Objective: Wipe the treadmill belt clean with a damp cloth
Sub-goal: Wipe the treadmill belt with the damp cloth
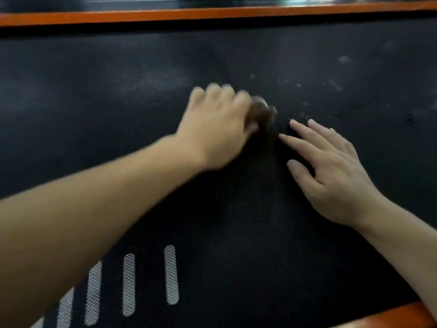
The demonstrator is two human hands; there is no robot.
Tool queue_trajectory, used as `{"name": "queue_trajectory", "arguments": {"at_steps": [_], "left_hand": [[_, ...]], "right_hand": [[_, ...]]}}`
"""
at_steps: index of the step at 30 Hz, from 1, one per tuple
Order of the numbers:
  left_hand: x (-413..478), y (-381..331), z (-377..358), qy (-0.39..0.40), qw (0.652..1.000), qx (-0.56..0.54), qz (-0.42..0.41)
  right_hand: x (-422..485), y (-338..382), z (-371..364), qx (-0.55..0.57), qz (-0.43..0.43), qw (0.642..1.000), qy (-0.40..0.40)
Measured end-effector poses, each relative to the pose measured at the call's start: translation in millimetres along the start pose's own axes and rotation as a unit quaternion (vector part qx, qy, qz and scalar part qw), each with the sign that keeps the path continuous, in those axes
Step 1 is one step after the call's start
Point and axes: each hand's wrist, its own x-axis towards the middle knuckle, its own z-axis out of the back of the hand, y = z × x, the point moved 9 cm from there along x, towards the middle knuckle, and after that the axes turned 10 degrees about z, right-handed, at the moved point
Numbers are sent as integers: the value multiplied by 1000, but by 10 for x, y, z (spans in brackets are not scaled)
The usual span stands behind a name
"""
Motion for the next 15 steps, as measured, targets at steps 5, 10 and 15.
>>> {"name": "queue_trajectory", "arguments": {"at_steps": [5,10,15], "left_hand": [[-216,-217,64,-19,996,-53,-71],[-558,-410,49,16,986,-89,-143],[775,280,-249,51,994,31,90]], "right_hand": [[33,-66,60,32,-18,999,-35],[123,-85,55,47,-24,998,-29],[109,-107,72,65,-29,997,-29]]}}
